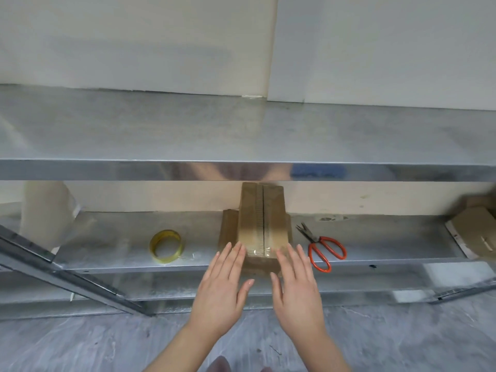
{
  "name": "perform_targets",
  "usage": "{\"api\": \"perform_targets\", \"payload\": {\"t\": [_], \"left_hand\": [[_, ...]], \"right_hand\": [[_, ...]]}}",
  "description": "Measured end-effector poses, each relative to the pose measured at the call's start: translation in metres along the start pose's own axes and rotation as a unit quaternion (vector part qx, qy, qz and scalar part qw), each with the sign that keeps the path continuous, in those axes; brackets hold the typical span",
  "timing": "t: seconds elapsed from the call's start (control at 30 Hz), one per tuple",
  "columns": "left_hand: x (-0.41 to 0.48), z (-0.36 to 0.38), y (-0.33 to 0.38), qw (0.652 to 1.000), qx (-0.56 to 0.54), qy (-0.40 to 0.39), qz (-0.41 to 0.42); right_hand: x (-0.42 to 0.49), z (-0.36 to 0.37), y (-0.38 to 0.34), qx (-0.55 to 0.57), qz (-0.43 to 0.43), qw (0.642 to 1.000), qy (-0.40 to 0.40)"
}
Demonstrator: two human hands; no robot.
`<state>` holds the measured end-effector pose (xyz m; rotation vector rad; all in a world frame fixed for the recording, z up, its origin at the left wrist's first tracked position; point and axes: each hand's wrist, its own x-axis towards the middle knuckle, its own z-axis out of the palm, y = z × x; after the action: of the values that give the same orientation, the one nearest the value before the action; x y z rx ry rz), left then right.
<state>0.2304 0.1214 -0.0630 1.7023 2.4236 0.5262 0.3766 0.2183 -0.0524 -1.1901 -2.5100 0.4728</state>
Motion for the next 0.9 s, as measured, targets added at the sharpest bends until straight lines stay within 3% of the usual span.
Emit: {"api": "perform_targets", "payload": {"t": [0.17,0.3,0.67,0.83,0.9], "left_hand": [[0.005,0.016,0.011,0.989,-0.131,0.007,-0.074],[0.009,0.021,0.017,0.963,-0.234,0.026,-0.128],[0.048,0.008,-0.013,0.978,-0.191,0.013,-0.088],[0.054,-0.014,-0.03,0.958,-0.247,-0.122,-0.083],[0.057,-0.026,-0.038,0.953,-0.262,-0.137,-0.069]], "right_hand": [[0.003,0.003,0.025,0.098,0.034,0.993,-0.048],[0.012,0.005,0.03,0.175,0.045,0.983,-0.029],[0.045,0.007,0.038,0.208,0.048,0.977,-0.014],[0.053,-0.011,0.064,0.242,0.039,0.959,-0.142],[0.06,-0.02,0.072,0.23,0.033,0.959,-0.162]]}}
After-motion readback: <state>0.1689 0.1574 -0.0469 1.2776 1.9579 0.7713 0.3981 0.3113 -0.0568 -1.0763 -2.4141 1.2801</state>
